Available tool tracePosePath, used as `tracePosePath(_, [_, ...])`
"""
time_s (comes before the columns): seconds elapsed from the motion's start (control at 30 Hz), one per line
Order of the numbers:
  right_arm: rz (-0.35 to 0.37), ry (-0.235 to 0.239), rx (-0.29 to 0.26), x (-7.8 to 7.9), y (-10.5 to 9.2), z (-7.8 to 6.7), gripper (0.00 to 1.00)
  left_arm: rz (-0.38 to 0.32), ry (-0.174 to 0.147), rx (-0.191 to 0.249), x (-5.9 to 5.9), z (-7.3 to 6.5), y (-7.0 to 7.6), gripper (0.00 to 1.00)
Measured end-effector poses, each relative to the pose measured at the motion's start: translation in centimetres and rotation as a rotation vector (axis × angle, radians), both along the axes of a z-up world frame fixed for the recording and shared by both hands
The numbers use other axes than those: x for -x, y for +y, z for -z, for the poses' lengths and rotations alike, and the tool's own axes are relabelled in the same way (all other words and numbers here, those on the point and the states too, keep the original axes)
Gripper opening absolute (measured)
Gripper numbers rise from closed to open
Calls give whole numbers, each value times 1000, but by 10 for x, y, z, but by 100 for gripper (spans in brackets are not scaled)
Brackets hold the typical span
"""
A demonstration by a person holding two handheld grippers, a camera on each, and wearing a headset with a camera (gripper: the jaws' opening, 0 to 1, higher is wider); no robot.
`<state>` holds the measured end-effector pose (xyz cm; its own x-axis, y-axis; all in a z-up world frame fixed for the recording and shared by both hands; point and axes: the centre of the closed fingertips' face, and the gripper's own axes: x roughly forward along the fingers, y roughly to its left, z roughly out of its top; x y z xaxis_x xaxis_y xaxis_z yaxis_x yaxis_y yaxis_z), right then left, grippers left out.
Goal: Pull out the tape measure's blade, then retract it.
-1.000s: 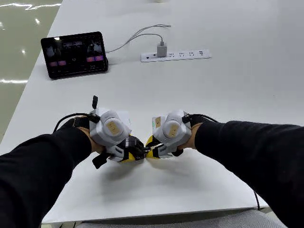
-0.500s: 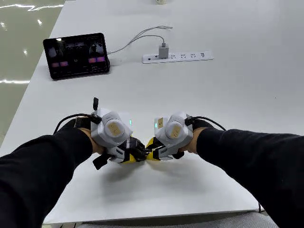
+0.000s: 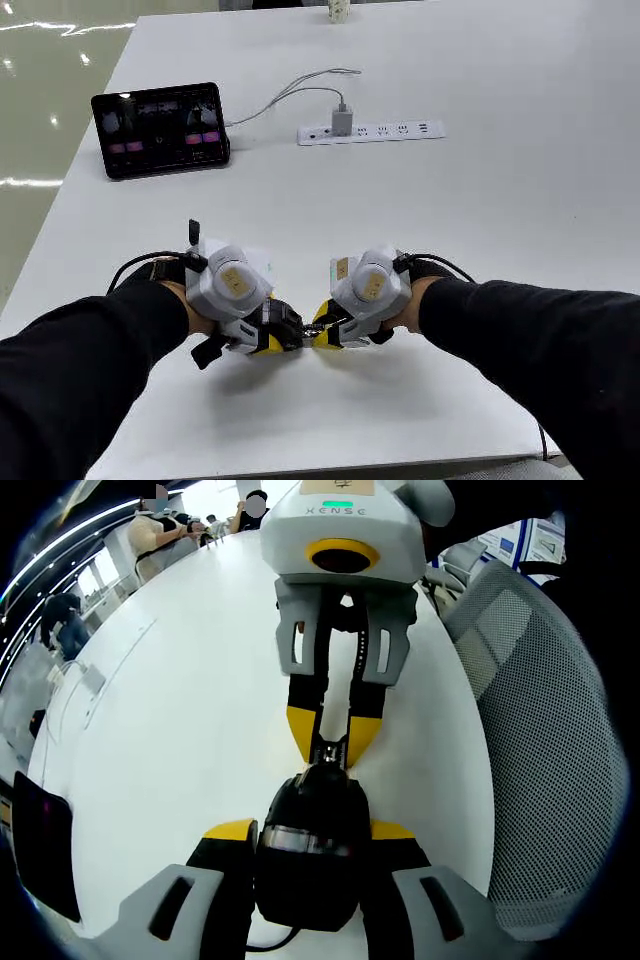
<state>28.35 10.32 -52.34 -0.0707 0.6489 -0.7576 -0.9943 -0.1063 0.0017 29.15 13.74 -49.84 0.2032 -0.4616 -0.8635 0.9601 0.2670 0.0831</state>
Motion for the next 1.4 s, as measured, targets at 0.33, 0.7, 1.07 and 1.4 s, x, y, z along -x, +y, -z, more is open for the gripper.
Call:
tracePosePath(0.33, [1,11,18,-3,-10,1,11,-5,3,0,1,0,0,35])
tracePosePath(0.7, [4,17,26,-5,-19,2,11,-5,2,-4,0,0,0,35])
tracePosePath(1.07, [9,21,30,-6,-27,1,11,-5,2,-6,0,1,1,35])
tracePosePath(1.4, [10,22,36,-8,-36,0,11,-6,3,-6,0,1,1,35])
